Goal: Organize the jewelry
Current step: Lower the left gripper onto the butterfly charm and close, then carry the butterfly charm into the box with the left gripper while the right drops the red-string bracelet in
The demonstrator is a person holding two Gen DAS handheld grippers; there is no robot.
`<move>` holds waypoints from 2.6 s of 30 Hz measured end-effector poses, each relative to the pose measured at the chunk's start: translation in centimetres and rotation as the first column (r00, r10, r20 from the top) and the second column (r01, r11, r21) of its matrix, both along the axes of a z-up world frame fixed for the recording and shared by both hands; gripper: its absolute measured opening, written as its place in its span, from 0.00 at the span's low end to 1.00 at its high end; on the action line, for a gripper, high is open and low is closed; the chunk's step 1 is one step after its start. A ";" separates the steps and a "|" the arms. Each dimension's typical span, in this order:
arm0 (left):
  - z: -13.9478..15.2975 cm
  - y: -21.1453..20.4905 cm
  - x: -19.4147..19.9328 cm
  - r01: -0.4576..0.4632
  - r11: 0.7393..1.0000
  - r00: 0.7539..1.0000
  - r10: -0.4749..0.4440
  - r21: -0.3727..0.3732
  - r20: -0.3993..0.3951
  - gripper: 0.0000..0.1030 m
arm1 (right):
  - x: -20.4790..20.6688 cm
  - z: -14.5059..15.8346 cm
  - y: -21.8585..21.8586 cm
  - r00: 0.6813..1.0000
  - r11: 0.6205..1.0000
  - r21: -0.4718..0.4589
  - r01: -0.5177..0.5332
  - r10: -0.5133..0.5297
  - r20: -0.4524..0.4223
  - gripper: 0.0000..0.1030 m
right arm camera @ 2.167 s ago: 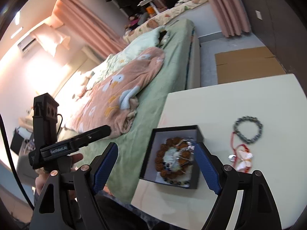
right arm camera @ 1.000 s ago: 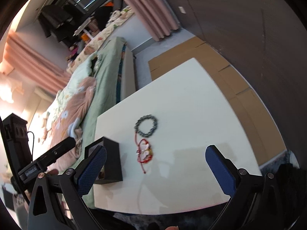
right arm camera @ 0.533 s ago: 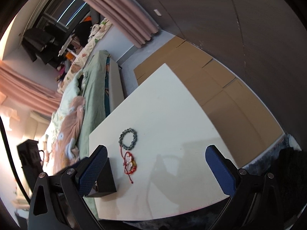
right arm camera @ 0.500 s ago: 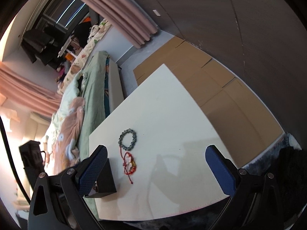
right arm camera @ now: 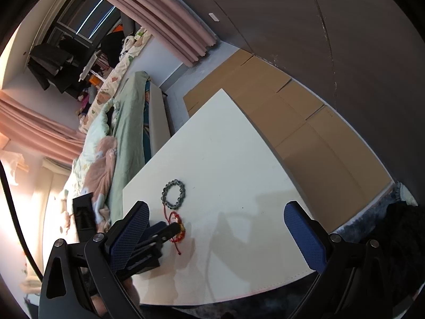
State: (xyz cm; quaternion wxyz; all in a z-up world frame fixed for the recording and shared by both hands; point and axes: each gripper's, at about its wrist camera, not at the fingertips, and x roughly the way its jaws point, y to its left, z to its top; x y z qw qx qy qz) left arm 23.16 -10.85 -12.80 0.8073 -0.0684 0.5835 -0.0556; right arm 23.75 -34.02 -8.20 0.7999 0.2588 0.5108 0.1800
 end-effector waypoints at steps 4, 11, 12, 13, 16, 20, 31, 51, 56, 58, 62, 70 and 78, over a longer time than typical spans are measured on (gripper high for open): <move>-1.0 0.1 0.4 -0.012 1.000 1.000 0.013 0.027 -0.024 0.39 | 0.1 -0.2 0.1 1.000 1.000 0.004 -0.004 0.004 -0.004 1.00; -1.5 0.7 0.7 -0.040 0.998 0.999 0.041 0.041 -0.023 0.28 | 0.1 -0.4 0.5 1.000 1.000 -0.002 -0.021 0.021 -0.008 1.00; -1.6 0.8 0.7 -0.044 0.999 0.999 0.044 0.031 -0.025 0.28 | 0.2 -0.4 0.6 1.000 1.000 -0.005 -0.023 0.023 -0.009 1.00; -1.5 1.0 0.7 -0.048 0.999 0.998 0.048 0.018 -0.027 0.28 | 0.3 -0.5 0.7 1.000 1.000 -0.008 -0.025 0.025 -0.011 1.00; -0.8 1.5 0.3 -0.048 0.999 0.999 0.048 0.001 -0.010 0.28 | 0.3 -0.7 1.1 0.999 0.999 -0.017 -0.031 0.031 -0.018 1.00; 0.6 2.0 0.0 -0.050 0.998 0.999 0.050 -0.030 0.018 0.28 | 0.3 -1.0 1.5 0.999 0.999 -0.033 -0.042 0.041 -0.025 1.00; 5.4 5.5 -2.0 -0.077 0.996 0.990 0.082 -0.047 0.112 0.28 | 0.4 -2.4 6.5 0.986 0.981 -0.106 -0.162 0.157 -0.052 0.85; 7.5 13.4 -5.9 -0.176 0.982 0.972 0.184 -0.068 0.142 0.28 | -0.4 -5.8 16.9 0.928 0.858 -0.356 -0.370 0.360 -0.096 0.38; 7.2 14.4 -6.5 -0.190 0.979 0.970 0.199 -0.078 0.138 0.28 | -0.3 -6.6 18.4 0.923 0.808 -0.456 -0.374 0.371 -0.099 0.16; 7.1 14.5 -6.7 -0.191 0.978 0.970 0.200 -0.080 0.135 0.28 | -0.4 -6.6 18.7 0.917 0.798 -0.463 -0.386 0.385 -0.100 0.10; 6.4 14.7 -6.6 -0.192 0.977 0.972 0.202 -0.093 0.119 0.28 | -0.8 -5.8 18.2 0.919 0.810 -0.449 -0.378 0.387 -0.075 0.08; 6.0 15.8 -7.2 -0.214 0.970 0.967 0.226 -0.114 0.114 0.80 | -1.7 -1.8 15.8 0.921 0.893 -0.275 -0.355 0.385 0.058 0.08; 6.6 17.9 -8.2 -0.251 0.962 0.955 0.264 -0.104 0.136 0.80 | -2.7 0.7 16.6 0.889 0.904 -0.105 -0.414 0.426 0.167 0.08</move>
